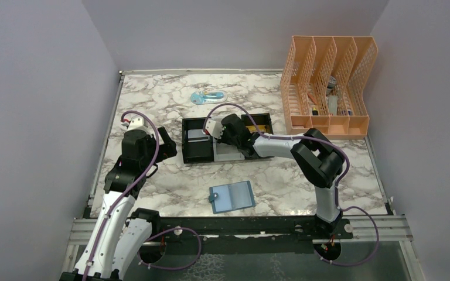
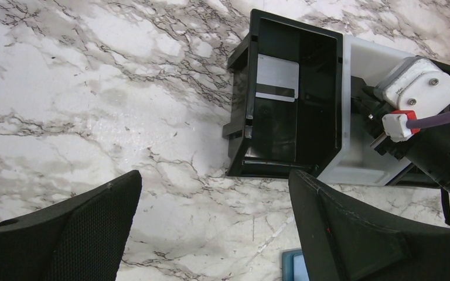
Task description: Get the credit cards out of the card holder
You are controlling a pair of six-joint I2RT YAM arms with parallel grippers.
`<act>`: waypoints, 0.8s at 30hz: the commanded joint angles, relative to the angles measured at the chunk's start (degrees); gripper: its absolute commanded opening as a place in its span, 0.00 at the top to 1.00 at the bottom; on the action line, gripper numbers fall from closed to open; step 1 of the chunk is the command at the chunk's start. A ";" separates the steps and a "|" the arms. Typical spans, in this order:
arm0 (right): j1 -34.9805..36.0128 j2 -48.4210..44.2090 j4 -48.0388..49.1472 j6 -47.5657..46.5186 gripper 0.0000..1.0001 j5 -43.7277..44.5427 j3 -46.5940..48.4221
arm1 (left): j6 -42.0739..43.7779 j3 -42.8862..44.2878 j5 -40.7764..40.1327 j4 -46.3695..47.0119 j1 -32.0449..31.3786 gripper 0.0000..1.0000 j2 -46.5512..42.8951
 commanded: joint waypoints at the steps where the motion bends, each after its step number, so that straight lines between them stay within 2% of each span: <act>1: 0.20 -1.50 -0.71 3.45 0.75 -1.25 0.37 | 0.24 -0.54 -0.93 -0.20 0.26 0.01 -0.51; 19: 0.20 -1.83 -1.49 7.19 0.73 -1.46 1.05 | 0.26 -0.50 -0.67 -0.11 0.23 0.01 0.25; 20: 0.20 -1.79 -1.32 7.37 0.70 -1.44 1.09 | 0.24 -0.49 -0.67 -0.16 0.22 0.01 0.29; 24: 0.20 -2.80 -0.60 9.08 0.68 -0.48 1.12 | 0.23 -0.61 -0.67 -0.17 0.28 0.01 0.22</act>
